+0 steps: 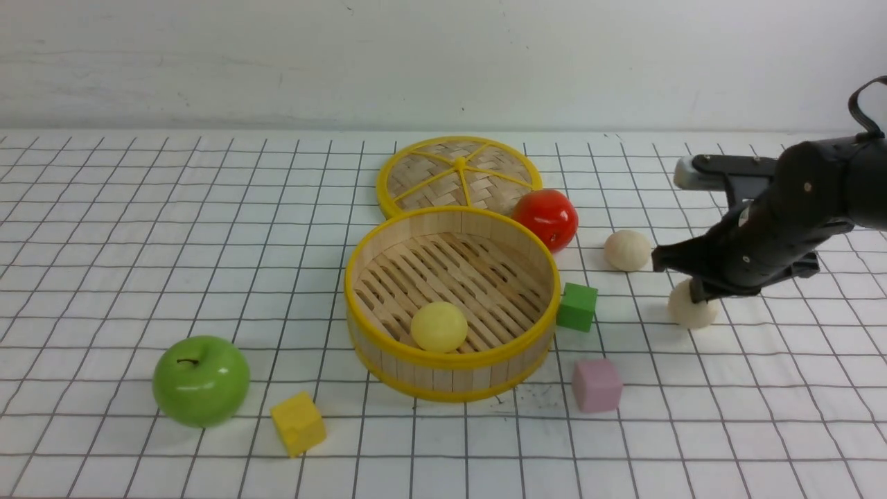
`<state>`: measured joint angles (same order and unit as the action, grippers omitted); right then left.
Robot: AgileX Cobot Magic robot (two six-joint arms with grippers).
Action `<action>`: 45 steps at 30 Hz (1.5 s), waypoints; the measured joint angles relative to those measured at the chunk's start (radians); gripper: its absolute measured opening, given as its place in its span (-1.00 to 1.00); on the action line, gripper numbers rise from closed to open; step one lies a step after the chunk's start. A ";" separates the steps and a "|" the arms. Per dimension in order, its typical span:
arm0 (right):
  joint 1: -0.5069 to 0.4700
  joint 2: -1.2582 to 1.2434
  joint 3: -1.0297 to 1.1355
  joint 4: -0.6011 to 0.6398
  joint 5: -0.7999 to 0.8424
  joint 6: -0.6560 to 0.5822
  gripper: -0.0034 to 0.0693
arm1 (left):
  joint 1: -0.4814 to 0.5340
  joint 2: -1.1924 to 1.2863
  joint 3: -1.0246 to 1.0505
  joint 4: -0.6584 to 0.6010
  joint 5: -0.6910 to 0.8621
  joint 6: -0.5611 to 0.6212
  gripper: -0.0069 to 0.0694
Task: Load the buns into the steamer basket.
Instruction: Use the right arm to grab a steamed stuffed bun, then use the right arm to put the steamed stuffed bun into the steamer
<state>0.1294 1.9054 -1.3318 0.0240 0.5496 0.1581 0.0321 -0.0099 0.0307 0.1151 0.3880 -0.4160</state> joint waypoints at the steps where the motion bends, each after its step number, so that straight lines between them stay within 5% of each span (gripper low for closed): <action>1: 0.001 -0.017 0.000 0.013 0.001 -0.006 -0.90 | 0.000 0.000 0.000 0.000 0.000 0.000 -0.56; 8: 0.065 -0.069 0.000 0.142 -0.013 -0.114 -0.90 | 0.000 0.000 0.000 0.000 0.000 0.000 -0.55; 17: 0.245 -0.073 -0.072 0.498 -0.055 -0.400 -0.91 | 0.000 0.000 0.000 0.000 0.000 0.000 -0.53; 24: 0.278 -0.005 -0.085 0.620 -0.115 -0.488 -0.91 | 0.000 0.000 0.000 0.000 0.000 0.000 -0.51; 37: 0.278 0.082 -0.085 0.621 -0.124 -0.491 -0.71 | 0.000 0.000 0.000 0.000 0.000 0.000 -0.50; 43: 0.278 0.082 -0.085 0.621 -0.118 -0.491 -0.42 | 0.000 0.000 0.000 0.000 0.000 0.000 -0.50; 45: 0.278 0.082 -0.085 0.621 -0.118 -0.491 -0.18 | 0.000 0.000 0.000 0.000 0.000 0.000 -0.50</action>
<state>0.4076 1.9878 -1.4170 0.6450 0.4317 -0.3328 0.0321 -0.0099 0.0307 0.1151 0.3880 -0.4160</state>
